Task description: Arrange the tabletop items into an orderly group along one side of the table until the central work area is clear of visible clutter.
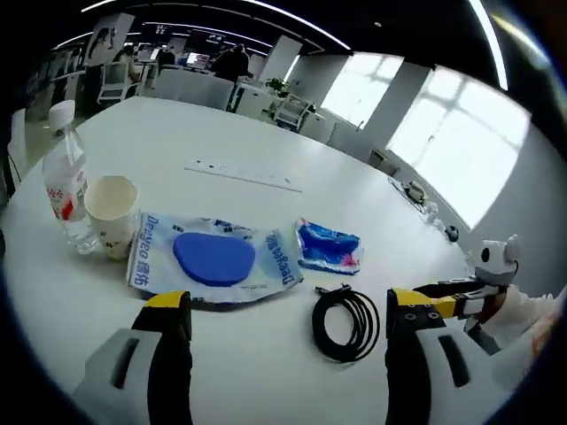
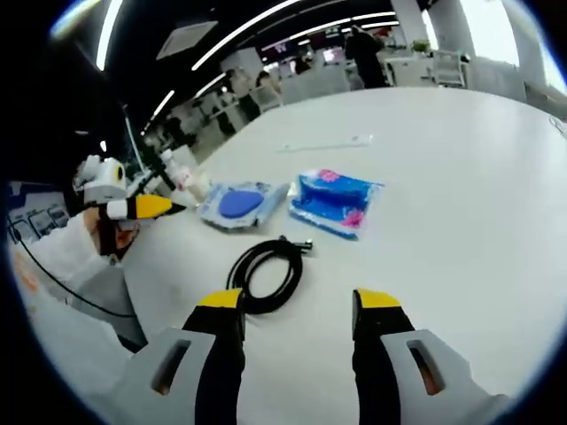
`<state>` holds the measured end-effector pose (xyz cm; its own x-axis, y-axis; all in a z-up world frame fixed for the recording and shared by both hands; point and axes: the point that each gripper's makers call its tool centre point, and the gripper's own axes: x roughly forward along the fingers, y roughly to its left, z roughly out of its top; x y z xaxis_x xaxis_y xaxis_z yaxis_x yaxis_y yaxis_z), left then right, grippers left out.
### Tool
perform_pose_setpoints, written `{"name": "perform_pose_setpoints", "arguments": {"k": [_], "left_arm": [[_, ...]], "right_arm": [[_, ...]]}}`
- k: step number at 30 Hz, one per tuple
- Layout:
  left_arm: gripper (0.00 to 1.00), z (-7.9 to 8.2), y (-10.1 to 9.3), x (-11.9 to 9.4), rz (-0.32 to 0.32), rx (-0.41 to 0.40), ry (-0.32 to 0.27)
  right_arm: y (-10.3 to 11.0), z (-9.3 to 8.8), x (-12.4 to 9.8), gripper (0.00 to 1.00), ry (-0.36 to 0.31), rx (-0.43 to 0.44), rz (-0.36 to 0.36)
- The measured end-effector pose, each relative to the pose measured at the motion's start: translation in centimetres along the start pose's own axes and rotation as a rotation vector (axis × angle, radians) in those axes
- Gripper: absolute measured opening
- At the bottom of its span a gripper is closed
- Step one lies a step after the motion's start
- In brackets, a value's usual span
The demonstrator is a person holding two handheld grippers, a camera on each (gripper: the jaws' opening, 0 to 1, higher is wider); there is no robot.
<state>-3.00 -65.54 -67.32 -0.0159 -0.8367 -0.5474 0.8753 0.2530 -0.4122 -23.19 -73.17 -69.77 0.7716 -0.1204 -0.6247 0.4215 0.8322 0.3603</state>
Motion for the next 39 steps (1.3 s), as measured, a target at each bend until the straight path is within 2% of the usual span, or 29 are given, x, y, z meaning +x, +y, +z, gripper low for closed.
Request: {"name": "perform_pose_setpoints", "arguments": {"k": [7, 15, 20, 25, 28, 29, 32, 35, 39], "left_arm": [[0.91, 0.7, -2.5, 2.8, -0.066, 0.046, 0.028], [0.88, 1.0, -2.9, 4.4, -0.087, 0.061, 0.052], [0.84, 0.9, -2.4, 5.7, -0.074, 0.059, 0.071], [0.77, 1.4, -3.0, 7.5, -0.074, 0.048, 0.072], [0.66, 1.9, -2.6, 8.6, -0.019, 0.100, 0.058], [0.64, 1.9, -2.9, 8.9, -0.025, 0.113, 0.060], [0.64, 2.2, -3.3, 10.1, -0.032, 0.116, 0.055], [0.60, 2.3, -3.8, 11.5, -0.041, 0.142, 0.070], [0.57, 2.0, -3.0, 13.5, -0.022, 0.140, 0.092]], "right_arm": [[-0.8, 0.2, -0.1, 0.46, 0.002, 0.021, -0.017], [-1.3, 0.7, 0.4, 0.46, 0.000, 0.043, -0.024], [-2.1, 0.6, 1.4, 0.44, 0.026, 0.050, -0.032], [-3.4, 2.0, 2.6, 0.43, 0.009, 0.074, -0.047], [-4.0, 2.5, 3.3, 0.42, 0.010, 0.085, -0.057], [-4.2, 2.7, 3.6, 0.42, 0.010, 0.088, -0.061], [-4.7, 3.1, 4.5, 0.42, 0.012, 0.105, -0.066], [-5.2, 3.3, 5.4, 0.40, 0.019, 0.115, -0.069], [-5.9, 3.8, 6.6, 0.38, 0.024, 0.136, -0.065]]}}
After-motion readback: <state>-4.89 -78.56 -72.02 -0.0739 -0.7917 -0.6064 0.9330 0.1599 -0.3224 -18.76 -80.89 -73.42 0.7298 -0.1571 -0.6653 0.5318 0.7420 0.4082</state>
